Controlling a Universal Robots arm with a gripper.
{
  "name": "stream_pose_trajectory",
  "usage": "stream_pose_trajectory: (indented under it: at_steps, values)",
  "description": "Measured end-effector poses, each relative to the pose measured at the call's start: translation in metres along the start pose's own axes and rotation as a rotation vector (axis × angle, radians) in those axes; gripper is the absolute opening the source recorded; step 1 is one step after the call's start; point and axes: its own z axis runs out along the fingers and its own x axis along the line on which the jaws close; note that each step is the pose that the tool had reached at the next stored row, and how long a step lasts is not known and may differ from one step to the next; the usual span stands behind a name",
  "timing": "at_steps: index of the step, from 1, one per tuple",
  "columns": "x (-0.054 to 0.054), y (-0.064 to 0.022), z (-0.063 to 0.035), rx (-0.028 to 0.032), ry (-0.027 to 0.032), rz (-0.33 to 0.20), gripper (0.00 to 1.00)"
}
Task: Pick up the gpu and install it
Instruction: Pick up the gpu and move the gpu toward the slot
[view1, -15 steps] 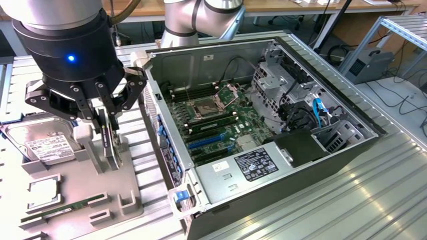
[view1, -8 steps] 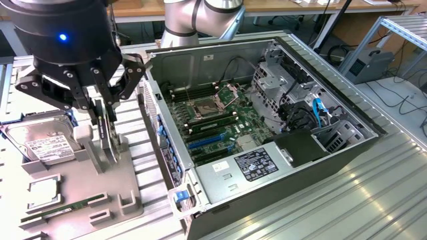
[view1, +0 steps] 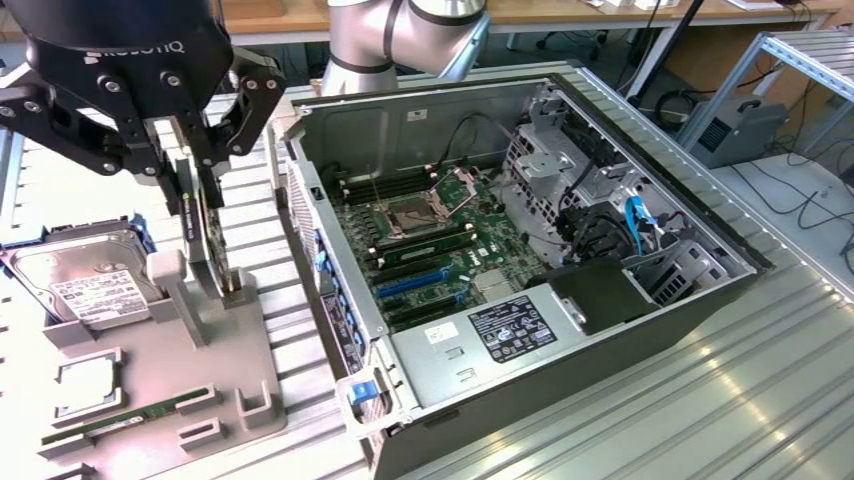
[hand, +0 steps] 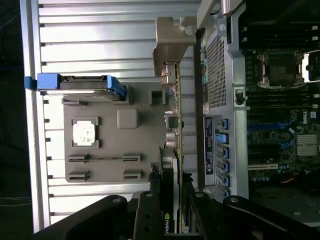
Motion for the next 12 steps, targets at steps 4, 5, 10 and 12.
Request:
stream_pose_trajectory:
  at_steps: [4, 5, 10, 12]
  values:
    - [0.0, 0.0001, -0.0009, 0.0002, 0.0002, 0.0, 0.27]
    - [0.0, 0.0001, -0.0023, 0.0, 0.0, 0.0, 0.27]
    - [-0.002, 0.0011, -0.0216, 0.0001, 0.0001, 0.0, 0.27]
    - [-0.011, 0.0014, -0.0212, 0.0, 0.0, 0.0, 0.27]
